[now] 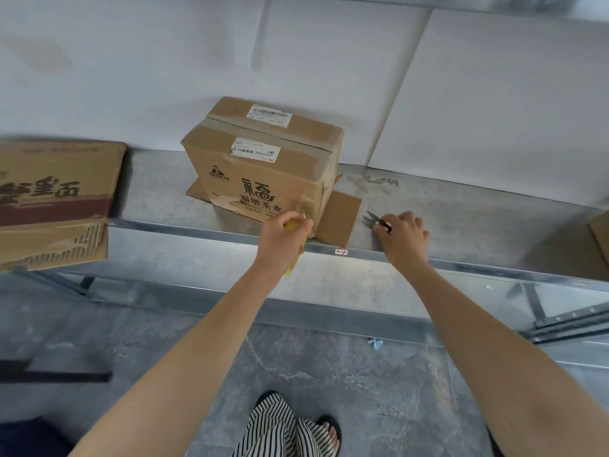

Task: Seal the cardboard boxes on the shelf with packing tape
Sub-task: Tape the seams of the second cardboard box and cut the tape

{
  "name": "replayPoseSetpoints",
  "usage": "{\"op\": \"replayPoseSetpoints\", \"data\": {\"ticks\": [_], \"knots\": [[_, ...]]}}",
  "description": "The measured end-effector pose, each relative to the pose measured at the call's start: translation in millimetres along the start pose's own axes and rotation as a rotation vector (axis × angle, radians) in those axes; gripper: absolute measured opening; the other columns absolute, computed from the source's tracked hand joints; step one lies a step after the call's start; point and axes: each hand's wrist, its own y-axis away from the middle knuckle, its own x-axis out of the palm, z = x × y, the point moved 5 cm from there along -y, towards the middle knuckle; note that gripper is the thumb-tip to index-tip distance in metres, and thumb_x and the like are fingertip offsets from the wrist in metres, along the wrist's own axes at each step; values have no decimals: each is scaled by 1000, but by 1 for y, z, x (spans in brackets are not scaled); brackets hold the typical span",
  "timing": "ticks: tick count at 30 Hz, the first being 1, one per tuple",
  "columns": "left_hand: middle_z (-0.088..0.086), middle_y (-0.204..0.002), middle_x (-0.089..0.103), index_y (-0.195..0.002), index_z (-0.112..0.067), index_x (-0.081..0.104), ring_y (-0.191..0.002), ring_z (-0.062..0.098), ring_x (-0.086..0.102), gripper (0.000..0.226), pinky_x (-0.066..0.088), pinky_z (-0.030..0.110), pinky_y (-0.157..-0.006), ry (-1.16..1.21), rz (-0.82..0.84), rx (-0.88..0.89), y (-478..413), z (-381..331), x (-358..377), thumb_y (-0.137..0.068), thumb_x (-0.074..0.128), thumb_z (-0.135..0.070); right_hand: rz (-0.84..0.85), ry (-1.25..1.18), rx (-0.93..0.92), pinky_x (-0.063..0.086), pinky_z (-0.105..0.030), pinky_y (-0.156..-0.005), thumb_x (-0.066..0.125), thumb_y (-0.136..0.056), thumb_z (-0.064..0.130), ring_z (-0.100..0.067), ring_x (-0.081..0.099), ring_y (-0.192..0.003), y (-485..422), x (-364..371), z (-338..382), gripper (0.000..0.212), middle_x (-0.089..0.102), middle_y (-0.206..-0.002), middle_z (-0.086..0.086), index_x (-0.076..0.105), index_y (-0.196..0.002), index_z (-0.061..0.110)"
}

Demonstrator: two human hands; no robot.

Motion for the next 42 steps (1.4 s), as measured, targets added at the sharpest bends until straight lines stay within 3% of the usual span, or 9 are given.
{"op": "replayPoseSetpoints", "data": {"ticks": [6,10,14,18,27,32,36,39,42], "knots": [[-13,-49,52,-68,-8,65,-43,1,43,26,38,10,-46,12,30,68,1,-1,-5,-90,51,-11,-245,-508,-277,26,-44,-111,49,-95,31,-28,30,-135,8,-61,90,45,40,-145,-7,46,-138,18],[-15,-51,57,-68,-15,63,-44,6,45,30,40,13,-48,-67,83,107,2,-5,-8,-93,47,-10,-152,-336,-562,13,-47,-115,47,-95,42,-24,14,-144,13,-78,146,49,26,-155,-3,43,-141,25],[0,-85,67,-89,-15,68,-57,12,53,25,47,21,-59,-145,149,109,-2,-3,-16,-95,44,-13,9,-205,-532,8,-54,-115,46,-93,49,-16,2,-145,-5,-73,154,51,13,-159,2,41,-140,32],[-20,-71,61,-83,-26,69,-67,6,54,10,48,25,-60,-178,89,137,-7,-5,-26,-87,61,-22,34,-208,-541,9,-56,-113,49,-90,51,-17,5,-144,-12,-77,156,48,22,-153,3,44,-134,32],[-15,-74,61,-81,-37,61,-63,2,51,28,42,28,-63,-512,194,287,-18,7,-56,-99,44,-24,91,-212,-546,12,-51,-110,51,-88,54,-12,11,-141,-23,-79,153,52,26,-150,8,43,-134,31],[4,-139,47,-145,-22,31,-122,26,46,56,40,38,-93,-809,126,262,-37,9,-90,-91,46,-16,79,-111,-536,21,-45,-102,52,-77,68,-20,21,-133,-33,-85,157,70,31,-141,3,41,-136,33],[9,-130,53,-149,-26,7,-103,28,55,83,47,44,-88,-818,68,271,-44,11,-107,-85,52,1,88,-134,-492,19,-45,-107,56,-76,69,-20,19,-134,-40,-83,161,65,28,-140,0,44,-129,34],[16,-108,62,-139,-12,26,-84,30,56,63,43,43,-85,-907,-33,278,-51,22,-125,-85,56,-1,123,-202,-472,19,-49,-111,57,-77,66,-19,19,-138,-41,-78,161,63,27,-146,2,41,-128,33],[22,-107,62,-134,-3,36,-95,40,59,53,40,43,-85,-1013,-119,289,-62,30,-143,-85,55,0,132,-213,-472,24,-45,-107,56,-78,67,-18,25,-132,-42,-79,159,67,31,-142,5,38,-134,35]]}}
